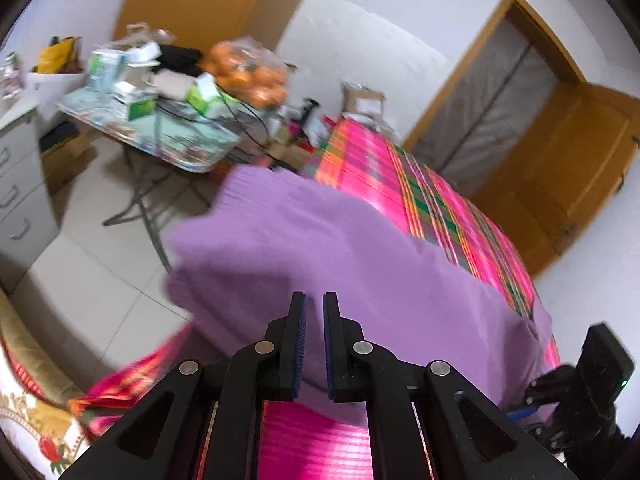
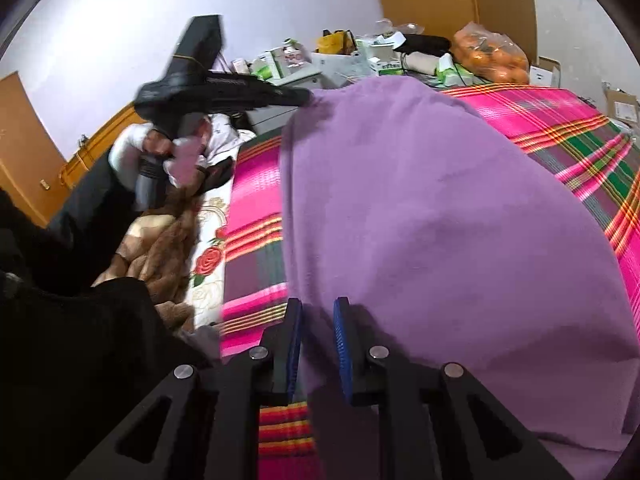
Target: Fold clothes
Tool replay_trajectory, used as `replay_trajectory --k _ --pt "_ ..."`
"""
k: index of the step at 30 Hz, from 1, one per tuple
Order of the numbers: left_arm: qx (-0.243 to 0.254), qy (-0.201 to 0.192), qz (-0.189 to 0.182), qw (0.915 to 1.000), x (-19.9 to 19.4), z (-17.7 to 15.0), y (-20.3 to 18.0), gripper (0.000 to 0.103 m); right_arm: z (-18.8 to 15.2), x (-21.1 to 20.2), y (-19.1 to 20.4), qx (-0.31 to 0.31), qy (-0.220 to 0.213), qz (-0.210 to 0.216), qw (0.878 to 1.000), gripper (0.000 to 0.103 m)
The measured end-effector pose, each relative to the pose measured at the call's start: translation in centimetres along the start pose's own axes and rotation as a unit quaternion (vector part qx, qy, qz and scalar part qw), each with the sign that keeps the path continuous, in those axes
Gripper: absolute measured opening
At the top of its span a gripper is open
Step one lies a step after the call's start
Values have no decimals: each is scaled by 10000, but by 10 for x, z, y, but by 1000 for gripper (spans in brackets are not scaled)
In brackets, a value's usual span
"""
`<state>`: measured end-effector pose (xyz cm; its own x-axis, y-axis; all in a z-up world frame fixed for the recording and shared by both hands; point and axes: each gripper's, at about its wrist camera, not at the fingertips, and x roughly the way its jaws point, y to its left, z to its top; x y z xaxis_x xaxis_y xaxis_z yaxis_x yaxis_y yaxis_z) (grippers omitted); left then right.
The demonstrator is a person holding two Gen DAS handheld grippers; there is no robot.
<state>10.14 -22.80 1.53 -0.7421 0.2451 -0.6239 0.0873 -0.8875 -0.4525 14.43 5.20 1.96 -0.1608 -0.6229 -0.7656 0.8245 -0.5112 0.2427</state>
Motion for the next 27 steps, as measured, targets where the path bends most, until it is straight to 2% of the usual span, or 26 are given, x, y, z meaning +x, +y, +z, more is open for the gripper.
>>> replay_trajectory --k 4,7,10,14,19,23,27 --pt "96 142 -45 9998 17 3 -10 7 19 -31 -35 577 -615 -452 9954 18" --pt "168 249 -79 9995 29 5 -17 7 34 -49 -72 1094 -913 -927 9855 24" --pt "240 355 -113 9990 42 7 -25 7 51 -50 -99 1113 -859 -1186 9829 28" --pt "273 444 -126 9986 54 5 -28 8 72 -23 -116 774 -434 -1095 9900 28" --pt "250 411 -191 9987 56 3 -26 10 76 8 -126 600 72 -806 9949 28" --pt "230 368 -238 9988 56 2 -25 10 69 11 -108 277 146 -562 9979 15" --pt "228 361 -235 9988 55 1 -26 10 63 7 -94 124 143 -483 9987 14"
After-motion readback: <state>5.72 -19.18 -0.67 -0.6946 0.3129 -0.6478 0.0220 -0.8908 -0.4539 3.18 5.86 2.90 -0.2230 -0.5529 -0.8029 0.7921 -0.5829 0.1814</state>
